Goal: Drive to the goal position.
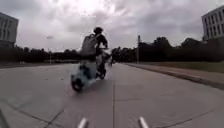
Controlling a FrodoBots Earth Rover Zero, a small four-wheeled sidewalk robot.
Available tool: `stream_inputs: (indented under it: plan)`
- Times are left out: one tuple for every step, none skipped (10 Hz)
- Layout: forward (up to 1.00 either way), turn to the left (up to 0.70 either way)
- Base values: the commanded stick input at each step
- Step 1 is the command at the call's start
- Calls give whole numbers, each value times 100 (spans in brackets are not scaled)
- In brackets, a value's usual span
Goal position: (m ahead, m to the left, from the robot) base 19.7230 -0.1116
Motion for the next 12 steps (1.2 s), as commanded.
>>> stream_inputs:
  plan:
    - [70,0]
    - [70,0]
    - [70,0]
    - [70,0]
    - [70,0]
    - [70,0]
    - [70,0]
    - [70,0]
    - [70,0]
    - [70,0]
    - [70,0]
    - [70,0]
